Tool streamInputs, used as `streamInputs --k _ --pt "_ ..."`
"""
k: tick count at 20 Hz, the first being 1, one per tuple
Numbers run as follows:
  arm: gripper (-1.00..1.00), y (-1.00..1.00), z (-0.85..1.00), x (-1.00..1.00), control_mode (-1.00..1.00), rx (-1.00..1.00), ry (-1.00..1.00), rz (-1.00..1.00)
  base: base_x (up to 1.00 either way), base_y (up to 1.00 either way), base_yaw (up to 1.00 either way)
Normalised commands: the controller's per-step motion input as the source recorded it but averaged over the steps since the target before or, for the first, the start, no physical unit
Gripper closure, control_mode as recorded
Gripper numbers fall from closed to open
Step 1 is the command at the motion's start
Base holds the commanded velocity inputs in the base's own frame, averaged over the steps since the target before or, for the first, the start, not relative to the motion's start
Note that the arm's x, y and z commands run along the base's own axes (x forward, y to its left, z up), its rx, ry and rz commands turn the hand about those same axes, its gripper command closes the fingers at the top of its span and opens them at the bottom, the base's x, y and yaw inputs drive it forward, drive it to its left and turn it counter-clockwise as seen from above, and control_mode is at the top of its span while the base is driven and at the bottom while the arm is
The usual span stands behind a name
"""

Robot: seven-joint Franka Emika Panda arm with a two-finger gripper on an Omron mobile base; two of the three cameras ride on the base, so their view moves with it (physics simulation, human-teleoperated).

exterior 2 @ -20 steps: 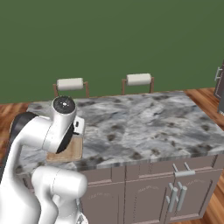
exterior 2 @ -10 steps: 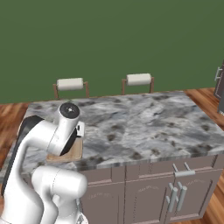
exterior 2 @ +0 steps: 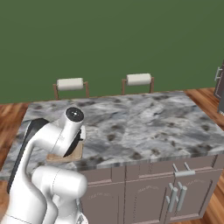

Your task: Open the cabinet, retrieve the rolling pin, and place it next to the meat on the cutting board to prepare for tenderizing.

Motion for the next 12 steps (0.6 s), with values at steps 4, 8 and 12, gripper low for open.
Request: streamInputs --k 4,8,12 --pt "1.0 0.01 -0.31 0.25 -1.0 0.0 0.0 0.01 0.0 0.0 0.0" --pt "1.0 0.05 -0.31 0.28 -1.0 0.0 0.0 0.0 0.0 0.0 0.0" --pt "1.0 0.0 -0.24 0.21 -1.0 0.0 0.0 0.0 0.0 0.0 0.0"
